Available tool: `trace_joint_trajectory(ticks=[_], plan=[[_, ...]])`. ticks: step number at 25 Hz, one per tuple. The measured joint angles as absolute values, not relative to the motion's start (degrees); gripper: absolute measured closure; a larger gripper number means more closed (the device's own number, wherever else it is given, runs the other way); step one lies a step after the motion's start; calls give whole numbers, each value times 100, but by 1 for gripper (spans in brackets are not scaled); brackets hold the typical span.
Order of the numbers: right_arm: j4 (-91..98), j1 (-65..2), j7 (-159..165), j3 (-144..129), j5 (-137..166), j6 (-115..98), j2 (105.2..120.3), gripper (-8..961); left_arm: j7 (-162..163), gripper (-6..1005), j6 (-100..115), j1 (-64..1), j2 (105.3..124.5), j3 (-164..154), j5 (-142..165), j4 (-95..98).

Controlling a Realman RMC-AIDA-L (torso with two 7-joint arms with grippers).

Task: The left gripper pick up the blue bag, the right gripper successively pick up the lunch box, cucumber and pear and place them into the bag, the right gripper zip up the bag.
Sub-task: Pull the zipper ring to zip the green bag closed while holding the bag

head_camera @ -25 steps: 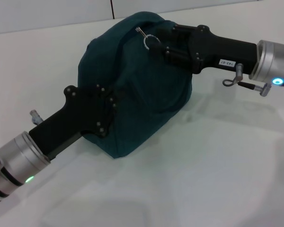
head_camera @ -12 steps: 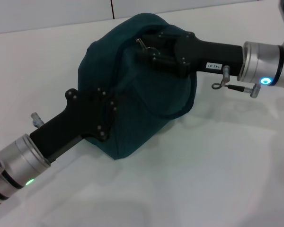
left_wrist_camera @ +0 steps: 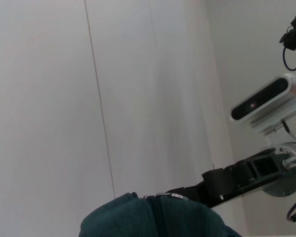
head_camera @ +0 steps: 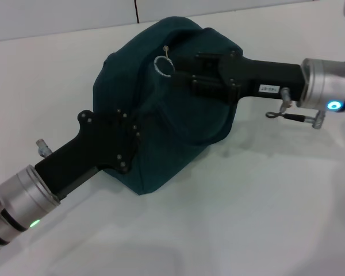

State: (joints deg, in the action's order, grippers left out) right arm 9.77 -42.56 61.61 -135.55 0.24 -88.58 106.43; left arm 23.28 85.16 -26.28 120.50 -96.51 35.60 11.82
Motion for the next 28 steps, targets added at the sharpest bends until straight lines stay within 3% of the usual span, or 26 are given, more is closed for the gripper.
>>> trace_joint_trajectory(ticks=[28], plan=[[747,-4209,6557,-13105,14,-8527,10632,482,2314,944,8535,-2588,12059,-9650,3532,1209]])
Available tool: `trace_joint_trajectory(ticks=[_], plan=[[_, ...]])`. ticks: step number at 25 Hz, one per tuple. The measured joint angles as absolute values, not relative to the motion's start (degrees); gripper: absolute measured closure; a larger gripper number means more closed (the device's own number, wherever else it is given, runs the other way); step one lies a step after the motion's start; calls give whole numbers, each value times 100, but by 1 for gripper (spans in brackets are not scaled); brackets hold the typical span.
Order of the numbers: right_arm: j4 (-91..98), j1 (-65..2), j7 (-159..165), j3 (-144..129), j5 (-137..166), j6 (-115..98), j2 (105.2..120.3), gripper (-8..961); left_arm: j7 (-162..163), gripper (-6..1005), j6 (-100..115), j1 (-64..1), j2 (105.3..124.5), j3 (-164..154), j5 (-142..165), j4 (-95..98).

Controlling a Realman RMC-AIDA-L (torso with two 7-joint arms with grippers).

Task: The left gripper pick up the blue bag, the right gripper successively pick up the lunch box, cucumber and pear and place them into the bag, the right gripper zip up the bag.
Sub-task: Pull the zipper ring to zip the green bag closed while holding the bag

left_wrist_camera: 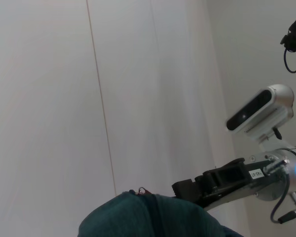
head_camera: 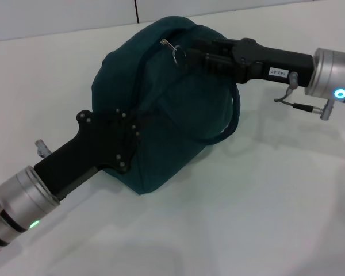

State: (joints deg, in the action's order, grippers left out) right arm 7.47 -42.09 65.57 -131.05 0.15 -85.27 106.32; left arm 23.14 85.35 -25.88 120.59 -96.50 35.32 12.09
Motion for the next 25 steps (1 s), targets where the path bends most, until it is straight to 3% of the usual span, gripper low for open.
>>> trace_joint_trajectory(ticks=[25], plan=[[827,-4449,6815,-13122,551,-8492,10833,482,2311,943,8516,-2593,12059,-9650,3517,1209]])
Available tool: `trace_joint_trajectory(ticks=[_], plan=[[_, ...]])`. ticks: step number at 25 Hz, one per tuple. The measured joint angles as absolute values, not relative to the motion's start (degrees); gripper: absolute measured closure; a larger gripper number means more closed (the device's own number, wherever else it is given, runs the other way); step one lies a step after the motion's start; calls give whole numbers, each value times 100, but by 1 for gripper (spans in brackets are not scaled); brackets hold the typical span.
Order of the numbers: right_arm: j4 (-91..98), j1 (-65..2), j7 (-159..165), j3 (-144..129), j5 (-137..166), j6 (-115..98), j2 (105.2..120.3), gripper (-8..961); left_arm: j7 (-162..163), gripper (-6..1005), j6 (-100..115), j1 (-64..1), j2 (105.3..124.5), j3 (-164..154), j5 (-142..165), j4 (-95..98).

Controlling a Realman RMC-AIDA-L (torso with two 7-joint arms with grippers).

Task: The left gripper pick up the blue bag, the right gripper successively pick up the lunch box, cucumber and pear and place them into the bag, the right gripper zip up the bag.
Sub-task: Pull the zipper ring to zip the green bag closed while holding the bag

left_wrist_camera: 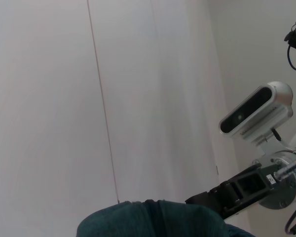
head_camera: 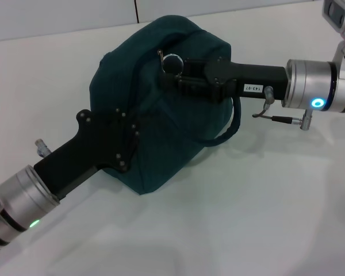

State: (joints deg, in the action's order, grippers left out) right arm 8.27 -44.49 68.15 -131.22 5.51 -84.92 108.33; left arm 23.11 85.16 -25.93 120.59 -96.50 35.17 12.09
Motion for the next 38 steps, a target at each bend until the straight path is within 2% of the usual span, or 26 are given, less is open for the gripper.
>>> trace_joint_trajectory(ticks=[10,13,24,30,38], plan=[[788,-4296,6793,-12948,526,-8487,10806,483,2312,943,8552,-2566,12059,-9651,3520,1212],[766,-4277,6726,-12912,511,-8473,10808,558,2311,943,8561,-2566,12059,-9650,3542,1217],[818,-4045,6081,-12456,508,-8477,10860,931,2312,942,8630,-2499,12046,-9650,3534,1231],[822,-3852,5701,-12002,527,-8491,10860,940,2312,942,8725,-2455,12018,-9630,3521,1216],[826,-3687,5606,-11755,529,-8486,10726,934,2320,942,8875,-2330,11986,-9581,3261,1224]])
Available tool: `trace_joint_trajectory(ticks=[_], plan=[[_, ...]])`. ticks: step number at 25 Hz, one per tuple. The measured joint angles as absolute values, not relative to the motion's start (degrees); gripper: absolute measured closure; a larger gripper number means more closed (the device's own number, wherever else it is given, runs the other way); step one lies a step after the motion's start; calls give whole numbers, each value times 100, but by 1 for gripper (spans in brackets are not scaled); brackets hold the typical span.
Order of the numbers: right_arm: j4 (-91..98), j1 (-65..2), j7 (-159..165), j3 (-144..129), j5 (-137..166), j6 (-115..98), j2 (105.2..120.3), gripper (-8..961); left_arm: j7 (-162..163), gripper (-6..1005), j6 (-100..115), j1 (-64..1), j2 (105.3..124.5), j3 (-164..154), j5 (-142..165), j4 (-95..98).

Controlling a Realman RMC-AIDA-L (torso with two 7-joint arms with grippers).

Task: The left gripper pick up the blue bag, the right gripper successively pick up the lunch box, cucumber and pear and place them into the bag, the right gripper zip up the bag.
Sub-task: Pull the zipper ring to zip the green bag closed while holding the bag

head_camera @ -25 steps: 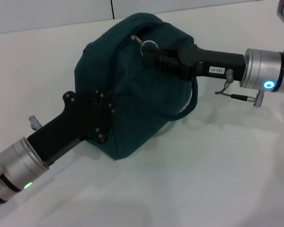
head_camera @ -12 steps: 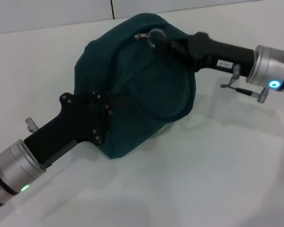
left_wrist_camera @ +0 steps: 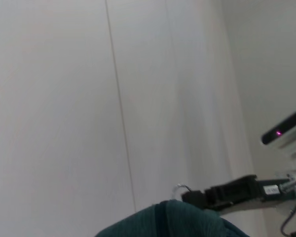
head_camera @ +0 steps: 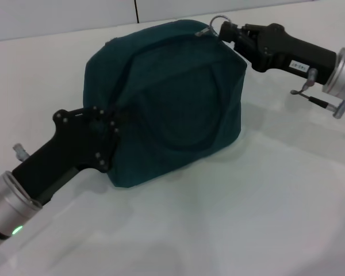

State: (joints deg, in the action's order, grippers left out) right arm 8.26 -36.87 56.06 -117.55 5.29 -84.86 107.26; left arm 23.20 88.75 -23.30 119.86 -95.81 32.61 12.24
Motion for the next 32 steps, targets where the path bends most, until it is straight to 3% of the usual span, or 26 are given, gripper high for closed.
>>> trace_joint_trajectory(ticks=[15,32], plan=[[679,-3368,5604,-11641,632,-8356,10388,922,2359,941,8980,-2399,11963,-9571,3038,1177],[323,-3327,5589,-11666,1200,-7780,10433,909,2364,941,8826,-2500,11988,-9527,3019,1169]])
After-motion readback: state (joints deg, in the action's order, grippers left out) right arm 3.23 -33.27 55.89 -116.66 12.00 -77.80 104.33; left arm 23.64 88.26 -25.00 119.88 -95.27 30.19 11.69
